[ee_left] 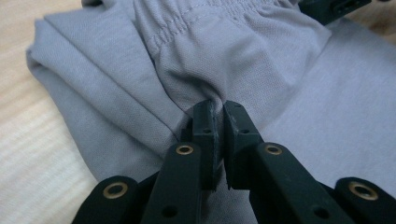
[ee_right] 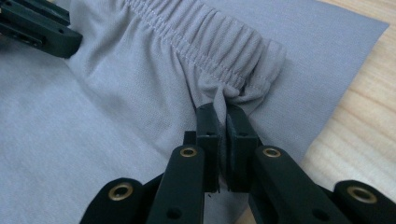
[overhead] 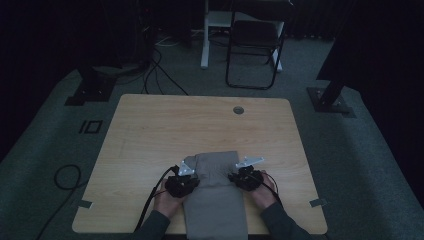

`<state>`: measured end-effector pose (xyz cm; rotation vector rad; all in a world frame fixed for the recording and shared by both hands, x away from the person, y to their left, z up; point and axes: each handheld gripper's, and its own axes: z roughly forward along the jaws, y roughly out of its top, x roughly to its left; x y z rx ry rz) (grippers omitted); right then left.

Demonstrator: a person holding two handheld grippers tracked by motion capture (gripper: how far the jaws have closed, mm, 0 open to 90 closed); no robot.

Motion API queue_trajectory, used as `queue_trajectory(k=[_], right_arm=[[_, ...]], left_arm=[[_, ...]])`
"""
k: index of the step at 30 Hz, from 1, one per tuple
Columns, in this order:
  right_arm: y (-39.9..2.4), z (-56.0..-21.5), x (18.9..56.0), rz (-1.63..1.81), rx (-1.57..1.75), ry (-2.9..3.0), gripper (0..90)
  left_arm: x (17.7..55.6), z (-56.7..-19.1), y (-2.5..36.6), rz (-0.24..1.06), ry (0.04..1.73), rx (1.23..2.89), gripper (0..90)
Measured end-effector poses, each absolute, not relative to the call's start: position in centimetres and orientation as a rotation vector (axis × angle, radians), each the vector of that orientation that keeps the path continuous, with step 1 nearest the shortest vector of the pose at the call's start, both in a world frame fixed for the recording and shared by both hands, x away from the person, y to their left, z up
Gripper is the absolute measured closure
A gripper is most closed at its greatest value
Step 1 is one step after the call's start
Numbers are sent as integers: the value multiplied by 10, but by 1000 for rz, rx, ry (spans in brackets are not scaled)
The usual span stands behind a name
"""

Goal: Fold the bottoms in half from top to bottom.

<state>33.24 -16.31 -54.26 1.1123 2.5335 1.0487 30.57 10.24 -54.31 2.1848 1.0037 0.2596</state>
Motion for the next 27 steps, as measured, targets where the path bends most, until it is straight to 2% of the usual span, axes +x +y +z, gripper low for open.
queue_trajectory(k=[19, 27], right_arm=[[-154, -547, 375, 1106, 1212, 2458, 868], [-143, -546, 401, 1075, 1227, 2413, 868]], left_arm=[[351, -549, 113, 321, 1068, 2089, 843], [382, -549, 115, 397, 1088, 2088, 842]])
